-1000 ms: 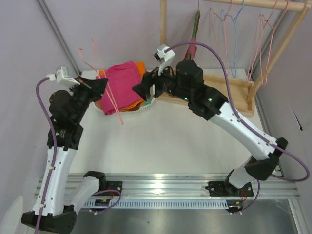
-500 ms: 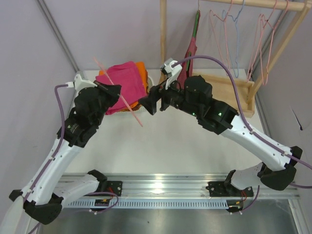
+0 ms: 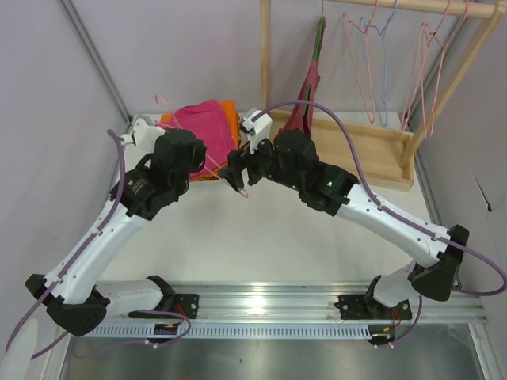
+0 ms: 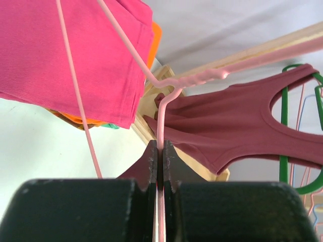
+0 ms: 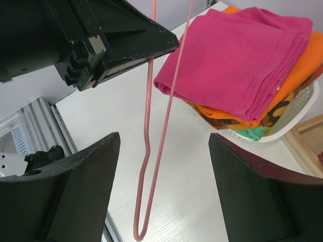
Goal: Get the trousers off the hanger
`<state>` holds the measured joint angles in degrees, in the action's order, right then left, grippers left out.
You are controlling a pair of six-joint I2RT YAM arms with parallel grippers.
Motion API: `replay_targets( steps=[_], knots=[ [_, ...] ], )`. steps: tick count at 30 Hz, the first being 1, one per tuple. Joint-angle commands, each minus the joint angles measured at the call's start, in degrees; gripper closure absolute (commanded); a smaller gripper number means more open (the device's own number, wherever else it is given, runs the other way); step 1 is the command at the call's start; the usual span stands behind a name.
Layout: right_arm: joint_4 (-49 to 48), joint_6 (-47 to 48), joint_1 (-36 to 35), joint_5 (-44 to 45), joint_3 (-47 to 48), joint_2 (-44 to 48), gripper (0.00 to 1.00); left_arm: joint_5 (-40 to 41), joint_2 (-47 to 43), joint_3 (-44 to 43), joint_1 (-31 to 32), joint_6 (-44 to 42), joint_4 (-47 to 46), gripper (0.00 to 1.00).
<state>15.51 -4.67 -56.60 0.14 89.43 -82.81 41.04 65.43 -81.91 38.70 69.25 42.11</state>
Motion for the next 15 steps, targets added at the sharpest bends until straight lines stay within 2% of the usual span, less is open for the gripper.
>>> replay_targets(
  steps=[1,10,15],
  knots=[
    [-4.8,0.5,-0.5,-1.8,-0.6,-1.4,0.23,3.7,1.5,-4.4,0.7,4.1,2.9,1.00],
    [-6.9,1.5,-2.9,2.7,-0.3,-4.3,0.33,4.2,3.4,-6.0,0.8,11.8,9.8,1.00],
    [-7.2,1.3,-3.5,3.3,0.5,-6.4,0.36,3.8,3.0,-6.2,0.7,12.0,10.3,1.00]
  ],
)
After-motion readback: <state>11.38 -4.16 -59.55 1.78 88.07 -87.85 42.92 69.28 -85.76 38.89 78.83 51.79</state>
